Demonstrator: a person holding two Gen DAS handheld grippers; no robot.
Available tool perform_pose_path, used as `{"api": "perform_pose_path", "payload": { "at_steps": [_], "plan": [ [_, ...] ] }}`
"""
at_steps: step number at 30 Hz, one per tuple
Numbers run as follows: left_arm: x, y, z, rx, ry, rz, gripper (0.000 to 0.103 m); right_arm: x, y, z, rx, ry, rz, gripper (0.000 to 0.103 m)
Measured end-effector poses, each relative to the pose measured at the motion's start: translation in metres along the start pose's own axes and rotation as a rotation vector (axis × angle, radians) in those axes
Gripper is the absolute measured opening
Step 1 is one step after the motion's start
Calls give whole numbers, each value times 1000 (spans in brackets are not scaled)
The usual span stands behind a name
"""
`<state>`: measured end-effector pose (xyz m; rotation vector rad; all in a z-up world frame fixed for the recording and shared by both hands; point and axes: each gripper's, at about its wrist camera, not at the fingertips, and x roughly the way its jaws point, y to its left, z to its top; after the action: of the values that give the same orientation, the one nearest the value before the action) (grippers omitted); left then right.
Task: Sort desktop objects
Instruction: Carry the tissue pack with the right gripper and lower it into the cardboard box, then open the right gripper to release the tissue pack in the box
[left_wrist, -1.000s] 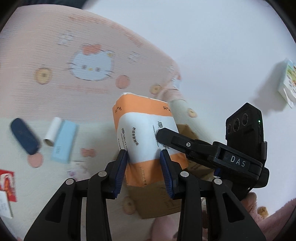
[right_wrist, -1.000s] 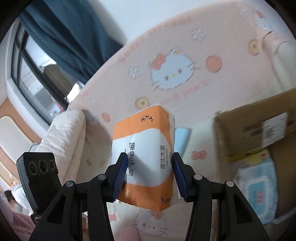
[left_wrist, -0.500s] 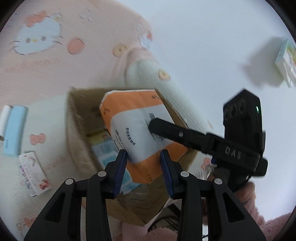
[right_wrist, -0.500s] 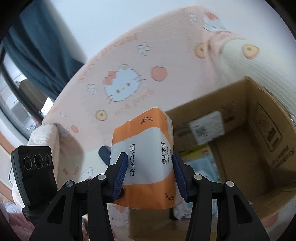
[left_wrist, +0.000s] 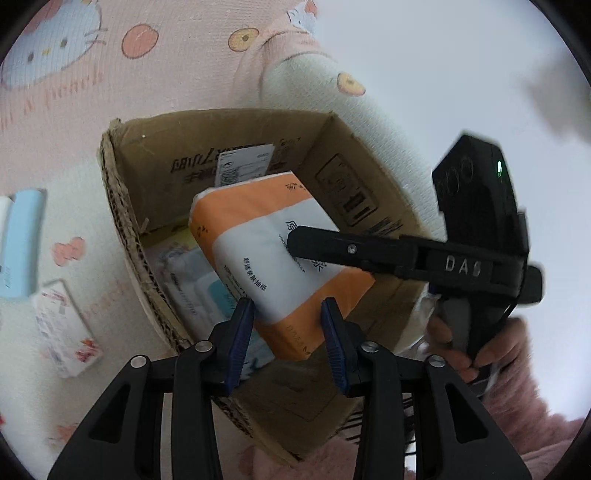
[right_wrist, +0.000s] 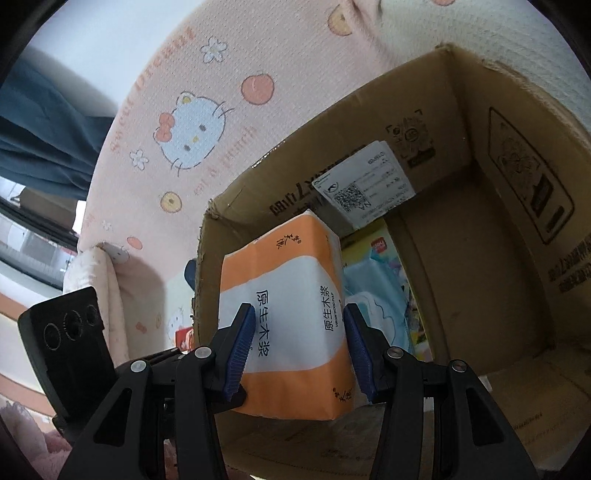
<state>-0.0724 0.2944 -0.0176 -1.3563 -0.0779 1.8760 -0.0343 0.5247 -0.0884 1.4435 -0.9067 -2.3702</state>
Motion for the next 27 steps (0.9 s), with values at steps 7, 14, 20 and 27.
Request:
{"api": "perform_pose_path", "payload": {
  "at_steps": [7,14,20,27],
  "plan": [
    [7,-9,-1,103,36,120,45,31,3,5,-43,144,-71,49],
    [0,-3,2,71,31,70,46,43,3,-5,-71,187,-117,51],
    [-6,-5,1,70,14,86,47,34,6,-8,-99,164,-193,53],
    [-39,3,-1,0,-121,8,66,2,33,-9,-142,51,-275,72]
  ]
}}
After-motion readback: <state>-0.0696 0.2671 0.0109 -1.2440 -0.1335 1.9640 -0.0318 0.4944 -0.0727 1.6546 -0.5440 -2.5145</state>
